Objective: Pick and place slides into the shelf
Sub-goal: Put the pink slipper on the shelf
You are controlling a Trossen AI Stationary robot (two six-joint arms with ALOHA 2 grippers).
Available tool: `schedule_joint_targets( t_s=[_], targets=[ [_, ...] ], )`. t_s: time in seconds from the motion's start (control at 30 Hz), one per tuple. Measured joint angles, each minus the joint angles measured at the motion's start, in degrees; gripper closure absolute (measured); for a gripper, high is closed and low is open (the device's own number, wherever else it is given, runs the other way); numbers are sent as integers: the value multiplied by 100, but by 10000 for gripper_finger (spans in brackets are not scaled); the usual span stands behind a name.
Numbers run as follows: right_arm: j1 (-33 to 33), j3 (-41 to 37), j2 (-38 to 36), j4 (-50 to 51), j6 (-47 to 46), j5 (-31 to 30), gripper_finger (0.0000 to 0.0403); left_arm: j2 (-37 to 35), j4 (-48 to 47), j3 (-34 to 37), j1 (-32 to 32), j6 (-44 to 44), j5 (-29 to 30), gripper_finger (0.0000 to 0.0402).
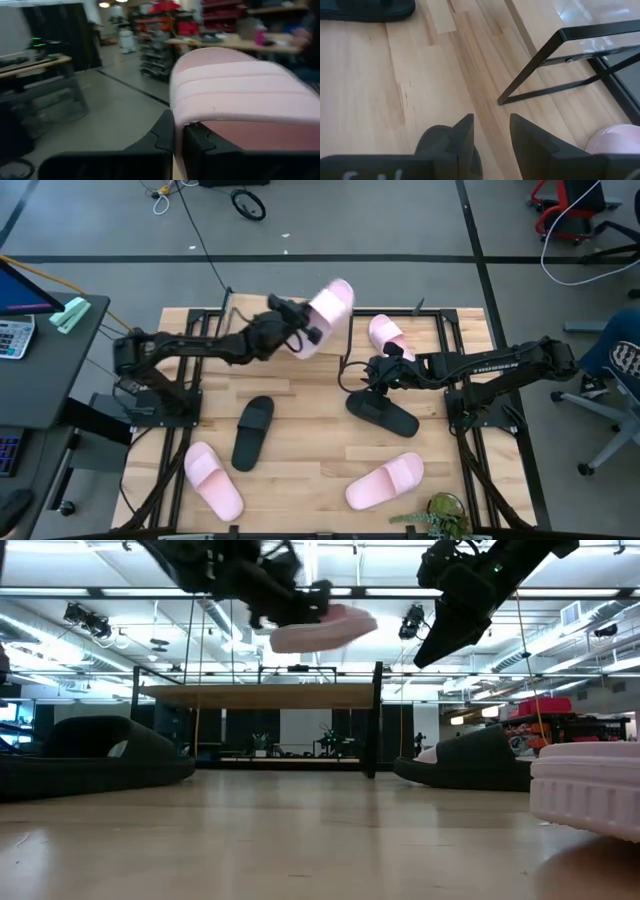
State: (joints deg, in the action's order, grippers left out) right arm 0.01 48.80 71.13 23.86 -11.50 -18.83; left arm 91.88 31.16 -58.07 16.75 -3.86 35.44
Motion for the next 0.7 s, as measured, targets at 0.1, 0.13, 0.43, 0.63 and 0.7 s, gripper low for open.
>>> schedule_joint_targets(
  t_s=[0.1, 0.13, 0.43, 0.63, 0.7],
  targets=[
    [0, 0, 1, 3, 6, 2, 270, 464, -300, -452, 37, -9, 34, 388],
    [0, 0, 0, 4, 8, 0, 270, 599, -443, -604, 47, -11, 72, 388],
    [0, 0, 0, 3, 265, 0, 270, 1235, -1168, -1328, 97, -26, 870, 342],
    [0, 0, 0, 6, 333, 0, 270, 1236, -1182, -1337, 137, -43, 978, 356],
    [0, 0, 0, 4, 408, 0, 270, 1236, -1194, -1337, 143, -42, 982, 365]
  ],
)
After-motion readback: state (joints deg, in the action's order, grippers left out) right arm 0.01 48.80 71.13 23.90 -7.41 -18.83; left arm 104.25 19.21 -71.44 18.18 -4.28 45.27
